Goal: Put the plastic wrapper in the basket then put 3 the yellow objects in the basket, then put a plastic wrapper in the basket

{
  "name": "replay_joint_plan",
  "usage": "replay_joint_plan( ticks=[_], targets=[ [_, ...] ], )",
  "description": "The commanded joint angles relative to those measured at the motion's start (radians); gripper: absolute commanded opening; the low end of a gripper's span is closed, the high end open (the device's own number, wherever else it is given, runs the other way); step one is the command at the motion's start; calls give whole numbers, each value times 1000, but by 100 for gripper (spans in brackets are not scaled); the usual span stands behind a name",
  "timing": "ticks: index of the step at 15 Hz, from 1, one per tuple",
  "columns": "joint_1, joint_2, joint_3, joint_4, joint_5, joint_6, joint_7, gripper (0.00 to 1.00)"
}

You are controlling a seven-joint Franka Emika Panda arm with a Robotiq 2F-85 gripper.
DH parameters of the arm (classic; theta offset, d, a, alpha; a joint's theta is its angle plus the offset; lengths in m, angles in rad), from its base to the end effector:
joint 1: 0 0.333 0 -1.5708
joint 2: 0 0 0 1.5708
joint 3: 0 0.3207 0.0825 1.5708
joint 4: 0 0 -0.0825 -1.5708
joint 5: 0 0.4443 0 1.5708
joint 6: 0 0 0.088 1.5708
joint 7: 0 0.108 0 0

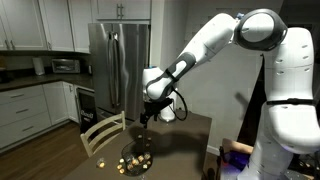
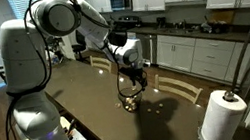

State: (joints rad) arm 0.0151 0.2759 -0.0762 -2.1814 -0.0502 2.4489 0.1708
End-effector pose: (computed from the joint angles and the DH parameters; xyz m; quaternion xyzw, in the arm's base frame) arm 0.5975 -0.0373 0.2187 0.9951 -0.0950 -0.0025 0.0265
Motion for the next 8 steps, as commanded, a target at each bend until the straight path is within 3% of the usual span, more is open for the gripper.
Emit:
replay_joint_plan(
  ticks=[1, 2, 5, 8],
  targets=[
    [-55, 26, 12, 27, 48, -10, -102, 100],
    [-28, 8, 3, 6, 9, -3, -34, 100],
    [-45, 15, 2, 9, 19, -3, -62, 100],
    [-22, 56, -14, 38, -63, 0, -51, 100]
  ],
)
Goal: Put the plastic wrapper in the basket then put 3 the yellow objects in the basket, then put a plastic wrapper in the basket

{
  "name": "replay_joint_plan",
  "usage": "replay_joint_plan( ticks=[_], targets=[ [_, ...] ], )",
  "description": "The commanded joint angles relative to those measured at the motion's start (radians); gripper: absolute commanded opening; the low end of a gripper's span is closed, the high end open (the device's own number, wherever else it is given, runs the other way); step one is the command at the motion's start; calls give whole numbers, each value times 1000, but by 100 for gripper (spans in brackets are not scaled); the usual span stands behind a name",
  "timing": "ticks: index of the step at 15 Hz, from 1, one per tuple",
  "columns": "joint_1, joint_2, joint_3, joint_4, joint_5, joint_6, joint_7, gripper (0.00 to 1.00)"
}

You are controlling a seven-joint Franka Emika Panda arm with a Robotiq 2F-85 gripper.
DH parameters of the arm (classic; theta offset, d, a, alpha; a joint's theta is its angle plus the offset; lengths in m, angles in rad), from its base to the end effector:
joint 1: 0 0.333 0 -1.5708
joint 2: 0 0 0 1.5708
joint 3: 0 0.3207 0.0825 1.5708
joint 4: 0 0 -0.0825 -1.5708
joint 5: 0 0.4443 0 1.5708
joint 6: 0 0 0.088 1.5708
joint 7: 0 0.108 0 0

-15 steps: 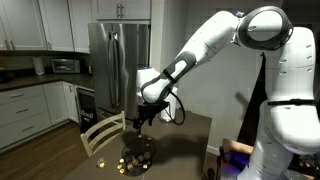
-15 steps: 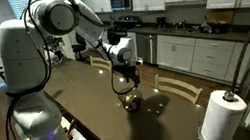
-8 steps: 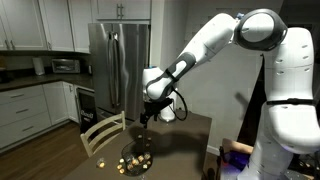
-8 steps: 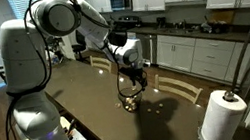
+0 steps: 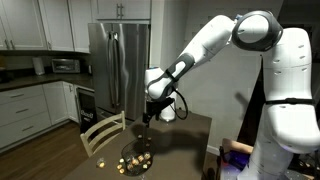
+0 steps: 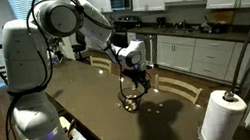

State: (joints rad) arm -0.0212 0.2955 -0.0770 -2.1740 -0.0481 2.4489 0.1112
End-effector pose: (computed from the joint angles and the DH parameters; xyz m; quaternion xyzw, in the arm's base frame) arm 0.5964 -0.0596 0.2102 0.9960 -0.0844 -0.0099 0.0264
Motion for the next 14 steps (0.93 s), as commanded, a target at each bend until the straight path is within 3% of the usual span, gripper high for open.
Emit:
replay_joint_plan(
  ticks=[1, 4, 14],
  targets=[
    [13, 46, -14, 38, -83, 2, 2, 100],
    [-3, 86, -15, 74, -122, 8, -40, 100],
    [-88, 255, -3, 213, -86, 40, -228, 100]
  ],
)
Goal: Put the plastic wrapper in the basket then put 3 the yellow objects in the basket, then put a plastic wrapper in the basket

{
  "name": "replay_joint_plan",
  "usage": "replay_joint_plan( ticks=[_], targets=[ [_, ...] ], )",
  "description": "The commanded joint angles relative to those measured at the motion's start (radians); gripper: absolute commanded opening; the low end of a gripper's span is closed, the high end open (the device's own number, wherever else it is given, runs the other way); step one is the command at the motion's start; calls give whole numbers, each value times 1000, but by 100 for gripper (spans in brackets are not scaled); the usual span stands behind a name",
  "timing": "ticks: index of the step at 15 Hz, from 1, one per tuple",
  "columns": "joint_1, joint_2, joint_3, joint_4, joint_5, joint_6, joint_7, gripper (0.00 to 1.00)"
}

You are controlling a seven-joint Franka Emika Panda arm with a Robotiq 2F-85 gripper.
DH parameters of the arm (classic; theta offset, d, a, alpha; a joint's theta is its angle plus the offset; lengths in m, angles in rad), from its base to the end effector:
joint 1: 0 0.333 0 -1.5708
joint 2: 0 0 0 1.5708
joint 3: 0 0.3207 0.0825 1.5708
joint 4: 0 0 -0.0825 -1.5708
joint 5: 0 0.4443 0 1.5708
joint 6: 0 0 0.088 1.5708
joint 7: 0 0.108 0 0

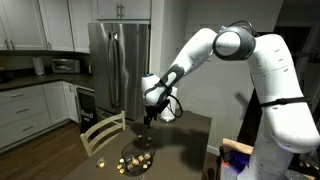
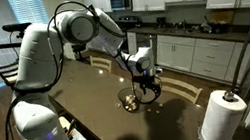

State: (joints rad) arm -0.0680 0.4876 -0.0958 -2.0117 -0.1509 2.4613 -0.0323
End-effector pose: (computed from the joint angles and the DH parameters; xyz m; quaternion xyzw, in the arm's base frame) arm 0.6309 -0.1048 0.1614 0.9975 -0.0010 -0.0256 0.0666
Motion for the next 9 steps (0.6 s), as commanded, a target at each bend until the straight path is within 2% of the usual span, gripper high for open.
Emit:
replay_joint_plan(
  ticks=[1, 4, 9],
  targets=[
    [-50, 81, 16, 62, 18, 36, -96, 100],
    [-78, 136, 29, 91, 34, 78, -127, 100],
    [-136, 209, 104, 123, 119, 144, -201, 100]
  ],
)
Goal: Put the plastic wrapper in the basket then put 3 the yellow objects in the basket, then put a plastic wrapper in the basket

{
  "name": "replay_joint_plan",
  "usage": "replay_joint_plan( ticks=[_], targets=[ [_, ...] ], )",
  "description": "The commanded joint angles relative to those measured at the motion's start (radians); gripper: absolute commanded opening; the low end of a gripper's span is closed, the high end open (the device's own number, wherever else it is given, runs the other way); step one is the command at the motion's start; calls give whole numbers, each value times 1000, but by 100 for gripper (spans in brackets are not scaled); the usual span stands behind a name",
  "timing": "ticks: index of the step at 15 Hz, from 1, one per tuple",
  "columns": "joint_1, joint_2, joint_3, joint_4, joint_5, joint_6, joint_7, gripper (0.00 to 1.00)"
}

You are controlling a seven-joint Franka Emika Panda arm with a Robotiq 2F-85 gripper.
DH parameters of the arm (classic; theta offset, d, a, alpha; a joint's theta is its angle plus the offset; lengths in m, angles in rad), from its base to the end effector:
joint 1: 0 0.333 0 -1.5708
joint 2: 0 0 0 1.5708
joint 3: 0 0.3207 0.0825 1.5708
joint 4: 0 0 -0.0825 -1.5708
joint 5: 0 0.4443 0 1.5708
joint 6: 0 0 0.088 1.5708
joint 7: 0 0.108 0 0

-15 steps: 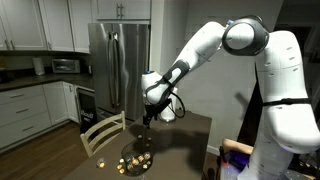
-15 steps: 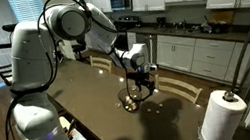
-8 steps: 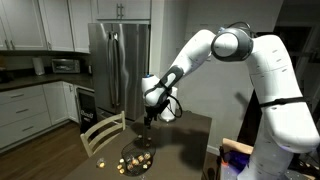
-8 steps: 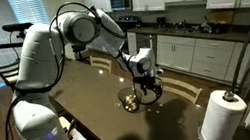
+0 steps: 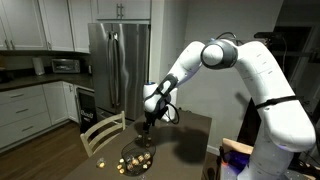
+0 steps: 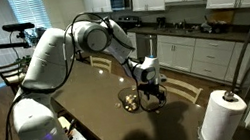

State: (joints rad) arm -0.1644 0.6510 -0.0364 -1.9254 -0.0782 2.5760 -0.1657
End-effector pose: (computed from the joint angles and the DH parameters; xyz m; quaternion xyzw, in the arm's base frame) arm 0.6426 -0.1298 0.0993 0.9993 0.0192 -0.0061 0.0314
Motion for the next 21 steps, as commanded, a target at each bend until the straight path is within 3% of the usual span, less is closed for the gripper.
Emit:
replay_joint_plan(
  ticks=[1, 11, 21],
  targets=[
    [-42, 60, 52, 44, 50, 34, -74, 100],
    [4, 94, 23, 64, 31, 1, -13, 100],
    [3, 134, -10, 92, 32, -81, -4, 100]
  ],
)
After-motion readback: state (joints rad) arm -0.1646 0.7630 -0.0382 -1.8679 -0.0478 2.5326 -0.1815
